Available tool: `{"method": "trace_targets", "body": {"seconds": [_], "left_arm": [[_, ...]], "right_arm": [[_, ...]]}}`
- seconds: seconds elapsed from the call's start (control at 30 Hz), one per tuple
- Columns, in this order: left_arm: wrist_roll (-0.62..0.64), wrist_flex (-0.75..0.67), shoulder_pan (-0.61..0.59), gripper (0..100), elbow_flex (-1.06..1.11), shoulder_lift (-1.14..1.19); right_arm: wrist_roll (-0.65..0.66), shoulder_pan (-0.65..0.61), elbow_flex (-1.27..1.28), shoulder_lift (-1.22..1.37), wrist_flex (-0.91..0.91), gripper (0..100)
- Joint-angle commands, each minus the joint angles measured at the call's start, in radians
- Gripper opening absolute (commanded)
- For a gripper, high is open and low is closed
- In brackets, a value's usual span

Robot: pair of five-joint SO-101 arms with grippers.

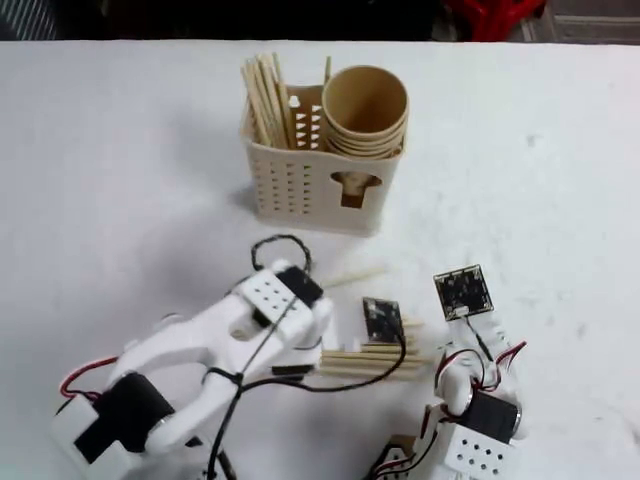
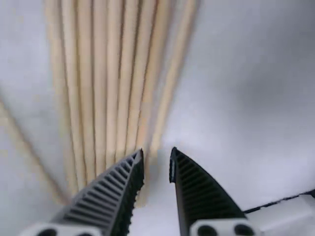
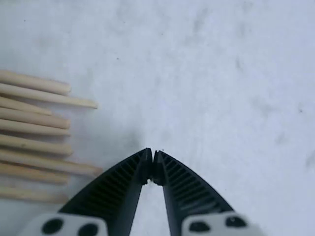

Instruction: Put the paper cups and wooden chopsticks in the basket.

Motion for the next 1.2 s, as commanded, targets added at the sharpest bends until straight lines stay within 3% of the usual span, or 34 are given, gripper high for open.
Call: {"method": "trace_targets", "body": {"seconds": [0.0, 0.23, 0.57, 0.93, 1.17], "left_arm": [[0.002, 0.008, 0.070, 10, 0.020, 0.001], [0.009, 0.009, -0.044, 10, -0.048, 0.035], [-0.044, 0.061, -0.076, 10, -0.295, 0.375], [0.006, 0.061, -0.251, 10, -0.497, 0.390], [0.014, 0.101, -0.260, 10, -0.516, 0.386]], "right_arm": [[0.006, 0.005, 0.006, -0.008, 0.004, 1.5], [0.006, 0.005, 0.006, -0.008, 0.004, 1.5], [0.006, 0.005, 0.006, -0.008, 0.004, 1.5], [0.006, 0.005, 0.006, -0.008, 0.004, 1.5], [0.006, 0.005, 0.006, -0.008, 0.004, 1.5]]}}
